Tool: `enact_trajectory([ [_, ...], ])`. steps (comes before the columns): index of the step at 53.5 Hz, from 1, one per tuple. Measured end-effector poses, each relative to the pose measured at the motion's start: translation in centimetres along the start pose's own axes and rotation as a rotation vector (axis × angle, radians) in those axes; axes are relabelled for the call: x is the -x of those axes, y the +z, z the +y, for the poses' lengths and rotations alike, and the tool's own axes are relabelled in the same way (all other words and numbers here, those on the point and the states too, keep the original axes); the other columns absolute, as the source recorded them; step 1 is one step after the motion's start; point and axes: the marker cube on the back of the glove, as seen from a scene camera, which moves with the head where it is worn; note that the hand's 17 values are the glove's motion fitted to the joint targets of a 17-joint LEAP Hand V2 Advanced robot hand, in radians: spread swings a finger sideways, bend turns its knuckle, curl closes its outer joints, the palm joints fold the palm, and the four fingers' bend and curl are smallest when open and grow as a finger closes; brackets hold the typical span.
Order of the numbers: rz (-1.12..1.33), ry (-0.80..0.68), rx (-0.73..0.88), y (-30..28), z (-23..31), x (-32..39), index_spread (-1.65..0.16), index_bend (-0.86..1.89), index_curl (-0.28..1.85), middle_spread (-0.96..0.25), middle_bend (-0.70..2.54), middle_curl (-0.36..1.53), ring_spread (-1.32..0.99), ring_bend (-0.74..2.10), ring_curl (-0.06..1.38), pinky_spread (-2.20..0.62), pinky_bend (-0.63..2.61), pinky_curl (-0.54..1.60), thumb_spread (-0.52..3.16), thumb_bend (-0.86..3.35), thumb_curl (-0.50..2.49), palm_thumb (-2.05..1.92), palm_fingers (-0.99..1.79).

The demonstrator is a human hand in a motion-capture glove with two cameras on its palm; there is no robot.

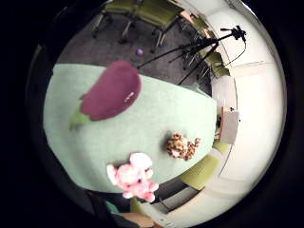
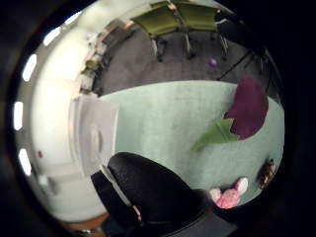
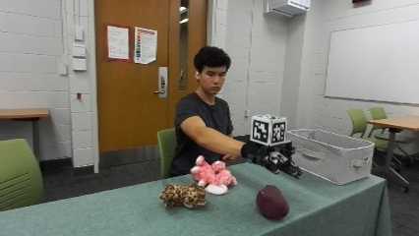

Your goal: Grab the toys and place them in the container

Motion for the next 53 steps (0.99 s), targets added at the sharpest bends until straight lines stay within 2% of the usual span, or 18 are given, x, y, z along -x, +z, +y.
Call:
enact_trajectory([
  [13, 0.012, 0.037, 0.087, 5.9, -0.9, -1.9, -0.29, 0.29, 0.42, -0.17, 0.28, 0.37, -0.28, 0.11, 0.17, 0.01, 0.48, 0.33, 0.86, -0.14, 0.07, -0.21, -0.02],
  [23, 0.011, 0.048, 0.105, 7.4, -1.8, -3.1, -0.34, 0.3, 0.43, -0.18, 0.23, 0.37, -0.21, 0.11, 0.13, 0.05, 0.63, 0.37, 0.82, -0.13, 0.09, -0.2, -0.05],
  [38, 0.008, 0.059, 0.181, 8.7, -2.1, -4.7, -0.41, 0.5, 0.5, -0.13, 0.13, 0.33, -0.12, 0.13, 0.08, 0.07, 0.93, 0.44, 0.76, -0.13, 0.12, -0.18, -0.01],
  [45, 0.063, 0.07, 0.151, 8.7, -2.0, -4.9, -0.41, 0.82, 0.58, -0.12, 0.07, 0.25, -0.12, 0.25, 0.11, 0.01, 0.93, 0.42, 0.75, -0.1, 0.15, -0.12, 0.18],
  [49, 0.091, 0.085, 0.104, 8.4, -2.0, -4.8, -0.39, 0.9, 0.63, -0.14, 0.11, 0.24, -0.15, 0.34, 0.14, -0.03, 0.92, 0.42, 0.77, -0.08, 0.17, -0.09, 0.25],
  [53, 0.134, 0.096, 0.064, 7.9, -1.9, -4.7, -0.38, 0.9, 0.66, -0.2, 0.19, 0.26, -0.23, 0.52, 0.18, -0.11, 0.88, 0.39, 0.85, -0.03, 0.19, -0.01, 0.45],
])
